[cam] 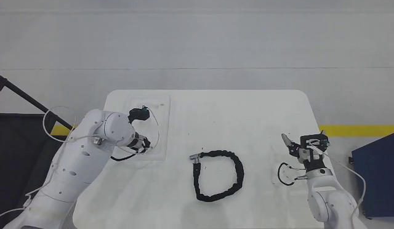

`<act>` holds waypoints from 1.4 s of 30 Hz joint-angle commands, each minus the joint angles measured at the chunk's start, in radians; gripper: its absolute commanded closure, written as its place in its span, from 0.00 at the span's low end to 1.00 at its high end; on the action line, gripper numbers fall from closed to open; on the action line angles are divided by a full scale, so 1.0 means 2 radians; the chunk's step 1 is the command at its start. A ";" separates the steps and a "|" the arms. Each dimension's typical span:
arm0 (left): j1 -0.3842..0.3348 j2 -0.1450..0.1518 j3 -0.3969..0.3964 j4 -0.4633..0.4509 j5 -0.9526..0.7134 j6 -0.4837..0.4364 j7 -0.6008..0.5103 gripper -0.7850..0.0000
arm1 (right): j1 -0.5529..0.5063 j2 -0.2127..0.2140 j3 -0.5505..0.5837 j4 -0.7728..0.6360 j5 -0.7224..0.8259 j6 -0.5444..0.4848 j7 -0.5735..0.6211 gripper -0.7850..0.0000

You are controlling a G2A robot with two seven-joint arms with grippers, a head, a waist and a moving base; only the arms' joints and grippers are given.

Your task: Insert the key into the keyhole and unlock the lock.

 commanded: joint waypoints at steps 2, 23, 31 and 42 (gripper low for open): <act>0.010 0.010 -0.017 -0.019 0.005 -0.006 0.000 1.00 | 0.000 0.000 0.000 0.000 0.000 0.000 0.000 0.00; 0.238 0.048 -0.229 -0.074 -0.461 -0.248 0.134 1.00 | 0.000 0.000 0.000 0.000 0.000 0.000 0.000 0.00; 0.249 0.030 -0.175 0.038 -0.503 -0.481 0.229 1.00 | 0.000 0.000 0.000 0.000 0.000 0.000 0.000 0.00; 0.272 0.036 -0.172 0.075 -0.527 -0.555 0.303 1.00 | 0.013 0.002 -0.008 -0.008 -0.041 -0.015 0.015 0.00</act>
